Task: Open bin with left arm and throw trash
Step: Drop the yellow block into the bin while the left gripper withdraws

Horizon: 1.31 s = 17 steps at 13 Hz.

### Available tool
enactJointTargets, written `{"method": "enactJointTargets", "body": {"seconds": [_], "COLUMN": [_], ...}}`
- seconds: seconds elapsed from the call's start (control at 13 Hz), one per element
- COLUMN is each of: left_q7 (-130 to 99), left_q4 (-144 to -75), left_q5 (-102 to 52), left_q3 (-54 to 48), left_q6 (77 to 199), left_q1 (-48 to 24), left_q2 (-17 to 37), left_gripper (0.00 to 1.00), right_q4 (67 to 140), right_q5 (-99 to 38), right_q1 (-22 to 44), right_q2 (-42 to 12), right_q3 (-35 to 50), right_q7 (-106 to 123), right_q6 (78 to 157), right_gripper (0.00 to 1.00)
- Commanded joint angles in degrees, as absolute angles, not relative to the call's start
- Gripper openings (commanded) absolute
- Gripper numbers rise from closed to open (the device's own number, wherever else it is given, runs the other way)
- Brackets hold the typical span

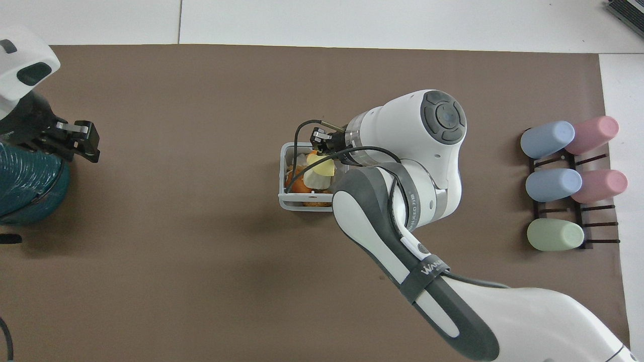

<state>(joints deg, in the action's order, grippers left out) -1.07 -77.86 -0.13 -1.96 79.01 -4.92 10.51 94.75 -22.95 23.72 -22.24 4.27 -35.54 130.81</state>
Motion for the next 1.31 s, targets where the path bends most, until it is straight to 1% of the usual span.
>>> {"method": "enactJointTargets", "body": {"seconds": [0.0,0.08,0.15,0.23,0.31,0.38,0.46,0.54,0.69,0.85,0.92,1.0,1.08,1.15,1.23], "left_q7": [-0.9,-1.1,-1.5,-2.7,-4.3,-4.9,-5.0,-4.8,-4.0,-3.4,-2.4,-1.5,-1.3,-1.3,-1.3], "left_q4": [-89.4,-92.7,-94.6,-94.9,-94.9,-94.9,-94.9,-95.0,-95.3,-95.3,-95.3,-95.3,-95.3,-95.3,-95.2], "left_q5": [-0.4,-0.9,-1.0,-1.7,-3.2,-3.8,-3.7,-3.7,-3.7,-3.7,-3.7,-3.7,-3.6,-3.5,-3.4], "left_q3": [-1.9,-2.0,-2.2,-2.3,-2.3,-2.5,-2.5,-2.5,-2.5,-2.5,-2.5,-2.5,-2.5,-2.5,-2.4], "left_q6": [85.7,89.0,91.2,92.1,92.3,92.5,93.2,94.6,98.9,100.1,100.1,100.0,99.9,99.9,99.8], "left_q1": [-5.4,-5.6,-5.8,-5.9,-5.9,-5.9,-5.9,-5.9,-5.8,-5.9,-5.9,-5.9,-5.9,-5.9,-5.9], "left_q2": [4.2,2.8,2.1,2.0,2.0,2.1,2.1,2.1,2.3,2.5,2.5,2.5,2.5,2.5,2.5], "left_gripper": [0.43,0.43,0.43,0.43,0.43,0.42,0.42,0.42,0.42,0.43,0.44,0.5,0.62,0.78,0.98], "right_q4": [96.3,96.6,97.0,97.4,97.8,97.9,97.9,97.6,96.8,96.0,95.9,95.9,95.9,95.8,95.7], "right_q5": [-25.4,-25.4,-25.4,-25.4,-25.5,-25.5,-25.5,-25.5,-25.4,-25.4,-25.1,-24.5,-24.3,-23.0,-19.6], "right_q1": [24.4,24.6,24.6,24.6,24.7,25.4,25.7,25.7,25.6,25.0,24.8,24.3,23.2,21.9,20.7], "right_q2": [-22.2,-22.4,-22.3,-22.2,-22.1,-22.0,-22.0,-22.1,-22.1,-21.4,-20.6,-19.3,-18.4,-17.7,-17.2], "right_q3": [4.5,4.5,4.5,4.5,4.5,4.5,4.5,4.5,4.5,4.4,4.0,3.8,3.7,3.6,3.6], "right_q7": [-36.2,-36.2,-36.1,-36.1,-36.2,-36.2,-36.4,-37.4,-37.7,-37.7,-37.7,-37.7,-37.5,-37.0,-36.8], "right_q6": [133.2,133.2,133.3,133.2,133.3,133.2,133.3,133.3,133.4,133.1,132.5,132.4,132.3,132.3,132.4], "right_gripper": [0.0,0.01,0.07,0.13,0.17,0.32,0.74,1.0,1.0,1.0,1.0,1.0,1.0,1.0,1.0]}}
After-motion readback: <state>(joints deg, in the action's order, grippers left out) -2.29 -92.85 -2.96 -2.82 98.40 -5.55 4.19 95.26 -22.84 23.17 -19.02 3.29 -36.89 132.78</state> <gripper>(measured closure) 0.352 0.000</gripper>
